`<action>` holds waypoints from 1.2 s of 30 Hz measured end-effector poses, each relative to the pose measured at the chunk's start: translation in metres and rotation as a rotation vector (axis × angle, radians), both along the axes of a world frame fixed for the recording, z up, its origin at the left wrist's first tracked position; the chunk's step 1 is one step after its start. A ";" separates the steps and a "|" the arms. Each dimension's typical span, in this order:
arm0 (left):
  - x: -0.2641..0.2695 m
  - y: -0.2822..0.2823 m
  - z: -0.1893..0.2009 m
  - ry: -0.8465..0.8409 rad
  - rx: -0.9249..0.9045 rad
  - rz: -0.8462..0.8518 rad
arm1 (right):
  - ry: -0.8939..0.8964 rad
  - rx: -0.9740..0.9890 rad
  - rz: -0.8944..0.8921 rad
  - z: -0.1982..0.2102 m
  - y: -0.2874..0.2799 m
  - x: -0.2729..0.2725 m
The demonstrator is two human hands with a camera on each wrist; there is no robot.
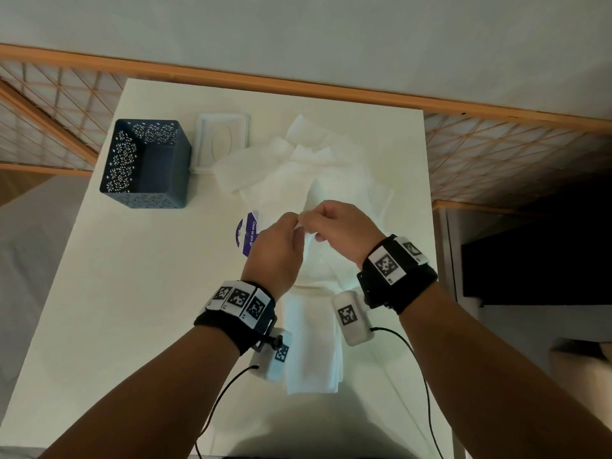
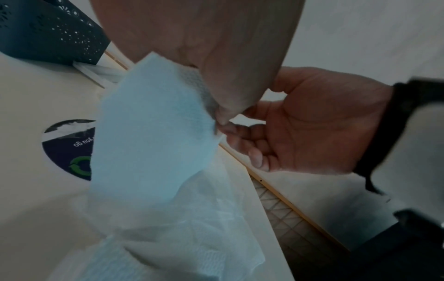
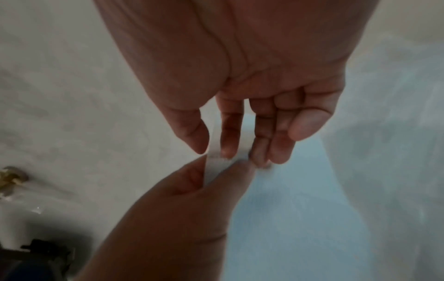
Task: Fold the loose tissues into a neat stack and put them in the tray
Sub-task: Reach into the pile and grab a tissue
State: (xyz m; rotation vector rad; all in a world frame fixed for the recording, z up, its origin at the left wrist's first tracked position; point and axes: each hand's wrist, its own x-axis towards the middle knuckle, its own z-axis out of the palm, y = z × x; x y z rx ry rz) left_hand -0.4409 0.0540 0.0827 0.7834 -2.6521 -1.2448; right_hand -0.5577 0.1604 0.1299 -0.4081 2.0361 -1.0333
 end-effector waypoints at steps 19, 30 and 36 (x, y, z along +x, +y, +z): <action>-0.005 -0.011 0.066 -0.106 0.447 -0.419 | -0.332 -0.255 0.065 -0.010 0.072 -0.011; 0.003 -0.016 0.080 -0.102 0.386 -0.345 | -0.314 -0.416 -0.098 0.001 0.089 -0.004; 0.000 -0.030 0.087 -0.105 0.408 -0.118 | -0.262 -0.541 -0.367 0.017 0.090 -0.012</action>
